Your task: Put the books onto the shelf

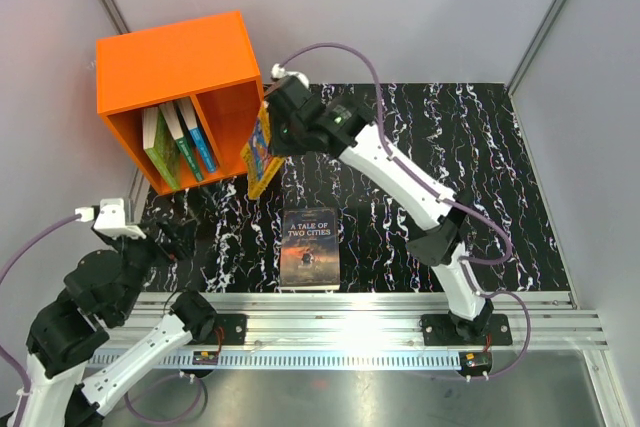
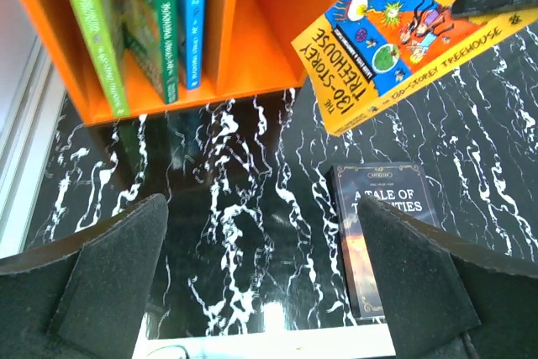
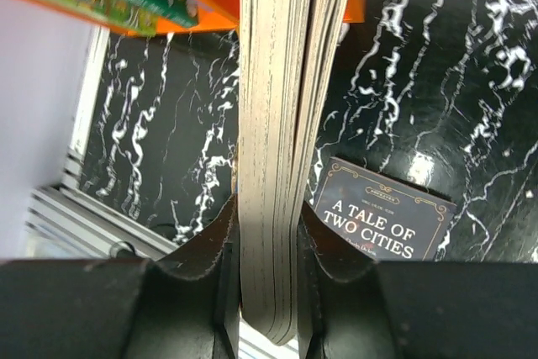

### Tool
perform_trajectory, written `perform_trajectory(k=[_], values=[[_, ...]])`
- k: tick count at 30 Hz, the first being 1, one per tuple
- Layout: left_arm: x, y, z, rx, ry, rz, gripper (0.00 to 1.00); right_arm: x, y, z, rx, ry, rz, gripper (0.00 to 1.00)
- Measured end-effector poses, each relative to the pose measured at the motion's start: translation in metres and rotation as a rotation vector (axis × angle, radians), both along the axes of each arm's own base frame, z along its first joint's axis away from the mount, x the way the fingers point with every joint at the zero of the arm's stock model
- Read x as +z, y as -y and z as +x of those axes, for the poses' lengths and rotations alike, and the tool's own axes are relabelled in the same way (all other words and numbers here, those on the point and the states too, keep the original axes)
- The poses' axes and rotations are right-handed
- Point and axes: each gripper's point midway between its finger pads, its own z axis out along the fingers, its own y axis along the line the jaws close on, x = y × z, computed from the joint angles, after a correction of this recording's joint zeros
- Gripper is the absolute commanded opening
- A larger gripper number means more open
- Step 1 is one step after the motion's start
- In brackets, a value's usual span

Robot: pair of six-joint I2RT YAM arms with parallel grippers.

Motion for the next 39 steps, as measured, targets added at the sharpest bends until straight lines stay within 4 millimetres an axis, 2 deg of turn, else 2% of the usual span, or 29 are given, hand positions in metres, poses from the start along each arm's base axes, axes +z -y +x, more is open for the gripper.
perform_trajectory(k=[5, 8, 11, 14, 18, 26, 30, 33, 39], values=[[0.005, -0.014, -0.014, 0.031, -0.004, -0.043, 0.97, -0.003, -0.035, -0.034, 0.091, 0.097, -0.063, 0.00], [0.010, -0.019, -0.019, 0.042, -0.004, -0.068, 0.97, -0.012, -0.055, -0.042, 0.125, 0.132, -0.078, 0.00], [0.010, -0.022, -0.024, 0.046, -0.015, -0.080, 0.96, -0.023, -0.064, -0.029, 0.109, 0.176, -0.104, 0.00], [0.008, -0.023, -0.026, 0.048, -0.027, -0.080, 0.96, -0.036, -0.068, -0.006, 0.073, 0.231, -0.142, 0.00], [0.005, -0.024, -0.028, 0.049, -0.046, -0.067, 0.96, -0.042, -0.071, 0.019, 0.026, 0.307, -0.174, 0.00], [0.000, -0.024, -0.029, 0.045, -0.071, -0.056, 0.96, -0.022, -0.082, 0.046, -0.012, 0.383, -0.075, 0.00], [-0.002, -0.023, -0.029, 0.043, -0.075, -0.053, 0.96, -0.025, -0.093, 0.064, -0.035, 0.397, -0.010, 0.00], [-0.005, -0.021, -0.028, 0.039, -0.083, -0.047, 0.96, -0.045, -0.101, 0.076, -0.046, 0.386, 0.000, 0.00], [-0.009, -0.019, -0.026, 0.037, -0.099, -0.038, 0.96, -0.102, -0.110, 0.085, -0.036, 0.320, -0.039, 0.00]])
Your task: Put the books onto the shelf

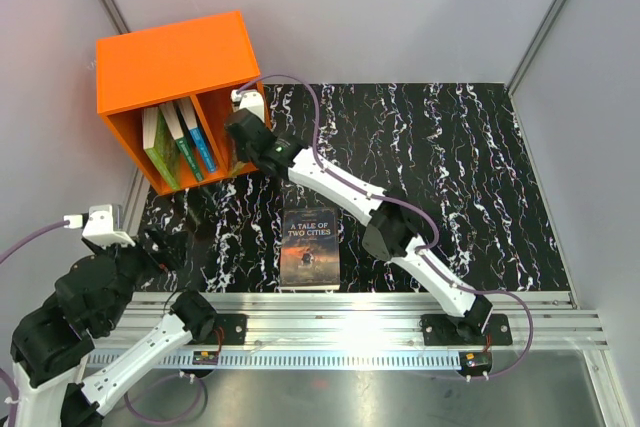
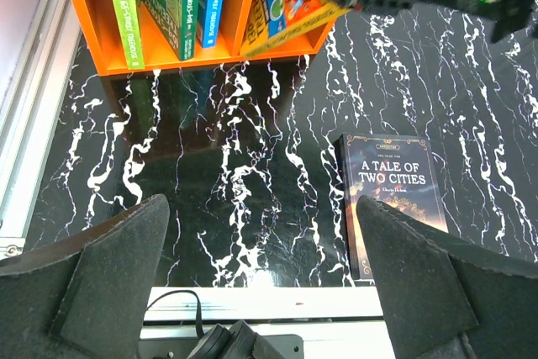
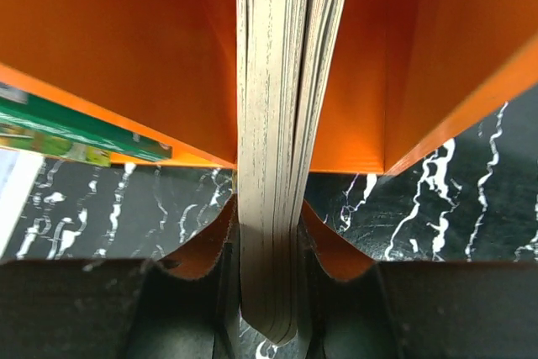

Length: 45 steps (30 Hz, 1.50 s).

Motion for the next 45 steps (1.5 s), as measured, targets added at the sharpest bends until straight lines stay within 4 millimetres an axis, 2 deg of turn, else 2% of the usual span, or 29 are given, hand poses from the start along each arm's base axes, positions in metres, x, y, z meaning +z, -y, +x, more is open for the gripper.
perform_trajectory(k=[2, 6, 7, 10, 11, 13, 14, 21, 25, 29, 34, 35, 39, 42, 45], values=[[-0.001, 0.001, 0.000, 0.002, -0.004, -0.002, 0.96, -0.010, -0.001, 0.002, -0.003, -0.011, -0.006, 0.01], [-0.006, 0.002, 0.001, 0.005, -0.015, -0.005, 0.96, -0.008, -0.004, 0.004, 0.015, -0.011, 0.016, 0.10], [-0.007, 0.002, 0.001, 0.006, -0.017, -0.006, 0.96, -0.007, -0.005, 0.005, 0.019, -0.009, 0.019, 0.19], [-0.008, 0.002, 0.001, 0.009, -0.019, -0.012, 0.96, -0.006, -0.006, 0.007, 0.033, -0.003, 0.028, 0.37], [-0.008, 0.001, 0.000, 0.010, -0.017, -0.017, 0.96, -0.004, -0.008, 0.009, 0.034, 0.004, 0.039, 0.56], [-0.008, 0.001, 0.000, 0.012, -0.014, -0.025, 0.96, 0.007, -0.018, 0.013, 0.044, 0.034, 0.095, 0.77], [-0.008, 0.001, -0.001, 0.013, -0.013, -0.027, 0.96, 0.013, -0.021, 0.015, 0.050, 0.051, 0.118, 1.00], [-0.012, -0.001, -0.003, 0.017, -0.027, -0.025, 0.97, 0.042, -0.034, 0.024, 0.061, 0.143, 0.211, 1.00], [-0.014, -0.002, -0.005, 0.020, -0.035, -0.027, 0.97, 0.044, -0.035, 0.026, 0.064, 0.160, 0.218, 1.00], [-0.018, -0.003, -0.005, 0.026, -0.044, -0.025, 0.97, 0.021, -0.034, 0.025, 0.065, 0.129, 0.177, 1.00], [-0.024, -0.005, -0.008, 0.030, -0.050, -0.027, 0.97, -0.030, -0.023, 0.016, 0.059, 0.030, 0.079, 0.99], [-0.024, -0.006, -0.008, 0.031, -0.047, -0.031, 0.97, -0.041, -0.020, 0.013, 0.055, 0.009, 0.060, 0.92], [-0.025, -0.008, -0.009, 0.039, -0.045, -0.038, 0.97, -0.071, -0.009, 0.005, 0.047, -0.053, -0.002, 0.79], [-0.027, -0.008, -0.010, 0.040, -0.052, -0.034, 0.97, -0.076, -0.006, 0.003, 0.042, -0.066, -0.015, 0.68], [-0.027, -0.008, -0.010, 0.041, -0.053, -0.036, 0.97, -0.071, -0.006, 0.004, 0.035, -0.060, -0.008, 0.55]])
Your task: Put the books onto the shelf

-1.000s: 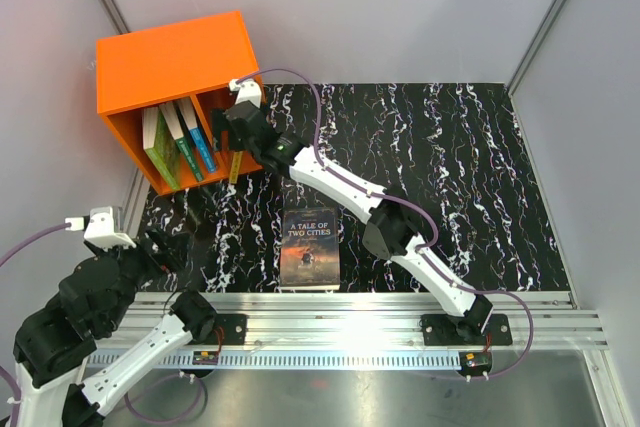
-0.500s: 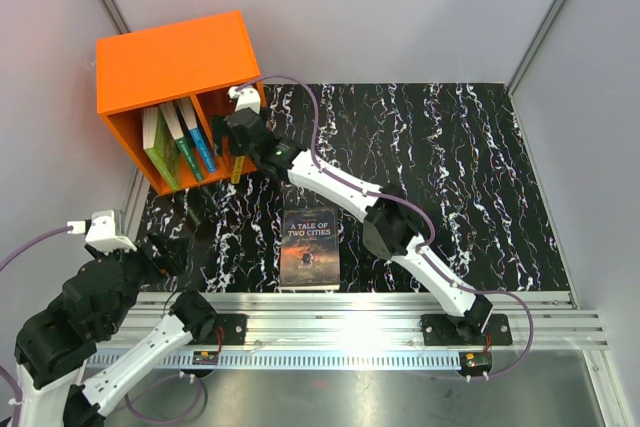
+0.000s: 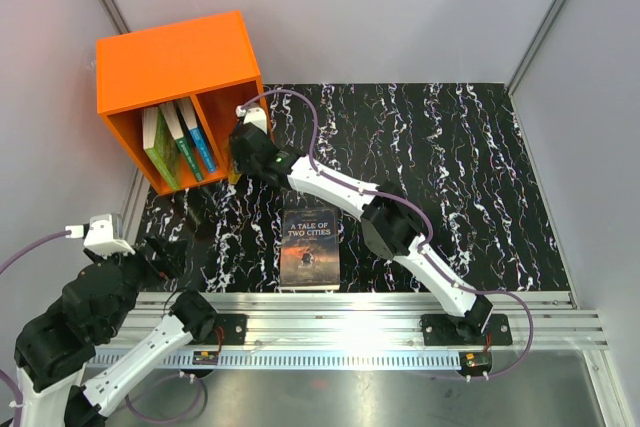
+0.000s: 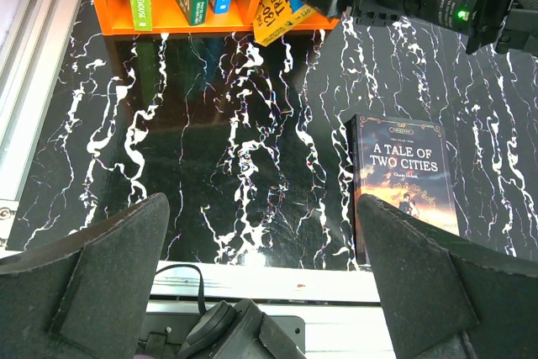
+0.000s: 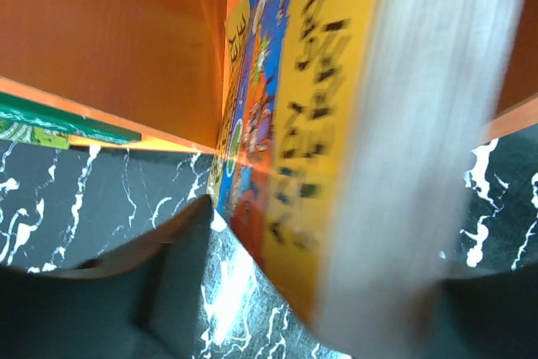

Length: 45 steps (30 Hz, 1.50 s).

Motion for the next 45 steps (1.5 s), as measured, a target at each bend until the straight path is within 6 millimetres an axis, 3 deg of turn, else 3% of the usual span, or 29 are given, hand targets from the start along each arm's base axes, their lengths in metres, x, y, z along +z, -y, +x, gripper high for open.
perform_trajectory(k=[3, 8, 11, 24, 35, 37, 40, 41, 45], values=[[0.000, 0.000, 0.000, 0.001, -0.001, -0.004, 0.97, 0.007, -0.001, 0.002, -0.008, 0.008, 0.014, 0.38], [0.000, -0.001, -0.002, 0.005, 0.003, -0.019, 0.97, 0.013, 0.000, 0.005, -0.032, 0.020, 0.026, 0.19], [-0.003, -0.002, -0.003, 0.008, -0.001, -0.023, 0.97, 0.013, 0.001, 0.006, -0.045, 0.022, 0.028, 0.00], [-0.006, -0.006, -0.008, 0.010, 0.014, -0.042, 0.97, 0.023, 0.009, 0.022, -0.154, 0.083, 0.055, 0.00], [-0.007, -0.012, -0.013, 0.019, 0.049, -0.076, 0.98, 0.033, -0.020, 0.033, -0.218, 0.088, 0.261, 0.00], [-0.008, -0.013, -0.015, 0.022, 0.051, -0.081, 0.98, 0.033, -0.020, 0.033, -0.222, 0.084, 0.267, 0.03], [-0.008, -0.014, -0.016, 0.027, 0.056, -0.090, 0.98, 0.031, -0.020, 0.033, -0.227, 0.079, 0.269, 0.37], [-0.008, -0.015, -0.016, 0.027, 0.057, -0.092, 0.98, 0.030, -0.020, 0.033, -0.229, 0.076, 0.271, 0.57], [-0.008, -0.015, -0.017, 0.029, 0.060, -0.097, 0.98, 0.021, -0.025, 0.031, -0.226, 0.051, 0.301, 0.67]])
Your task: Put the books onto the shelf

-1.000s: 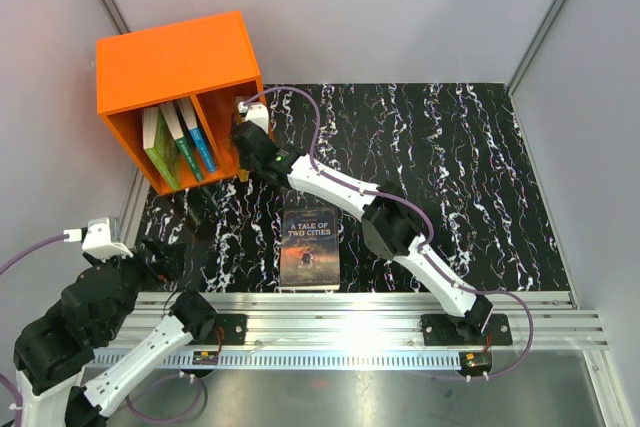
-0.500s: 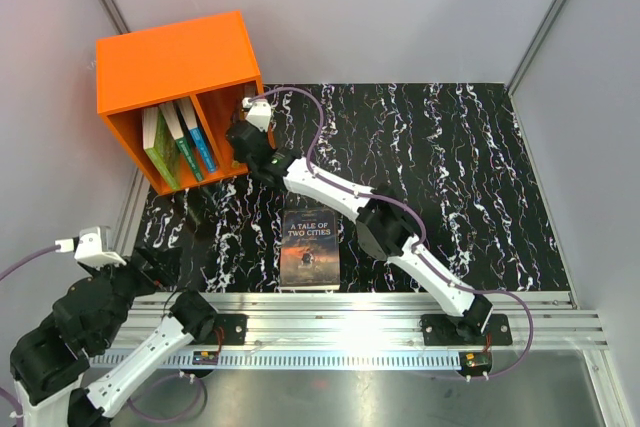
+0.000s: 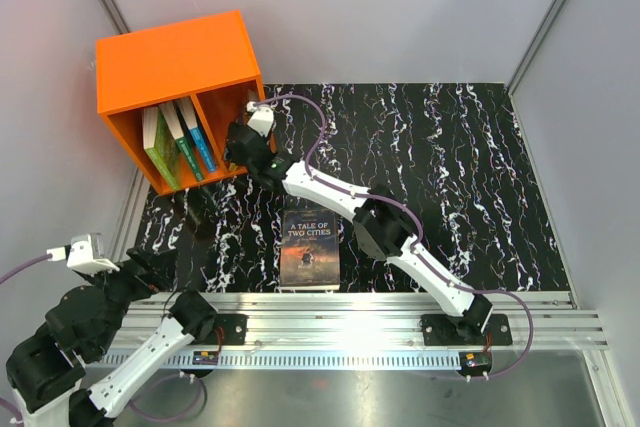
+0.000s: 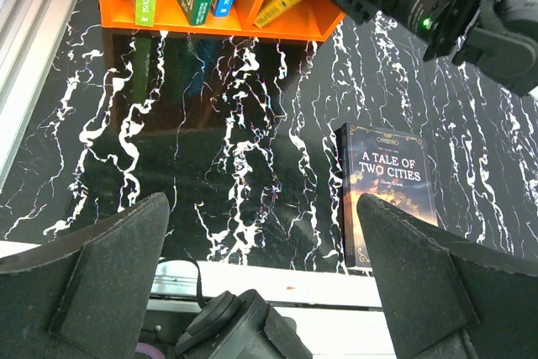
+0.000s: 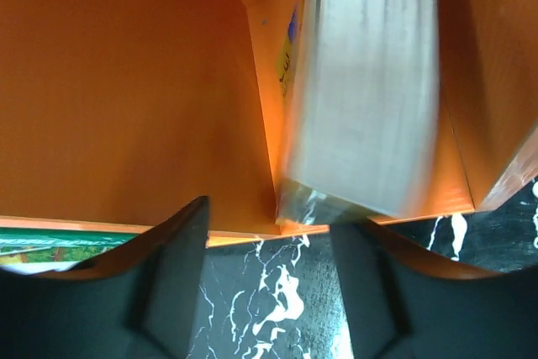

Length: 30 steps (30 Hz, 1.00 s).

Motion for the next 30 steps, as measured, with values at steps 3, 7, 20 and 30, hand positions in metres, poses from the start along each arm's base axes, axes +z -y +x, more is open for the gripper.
perform_trajectory(k=[3, 7, 20, 30], values=[[0.000, -0.001, 0.000, 0.002, 0.002, -0.002, 0.98, -0.010, 0.000, -0.003, 0.007, -0.019, -0.006, 0.71], [0.000, -0.001, -0.001, 0.002, 0.007, -0.005, 0.98, -0.016, -0.001, -0.005, 0.019, -0.033, -0.012, 0.76], [-0.001, -0.004, -0.003, 0.008, 0.023, -0.016, 0.98, -0.081, 0.054, -0.038, 0.048, -0.203, -0.243, 0.95], [0.000, -0.004, -0.001, 0.013, 0.016, -0.007, 0.98, -0.003, 0.101, -0.074, 0.088, -0.168, -0.285, 1.00]])
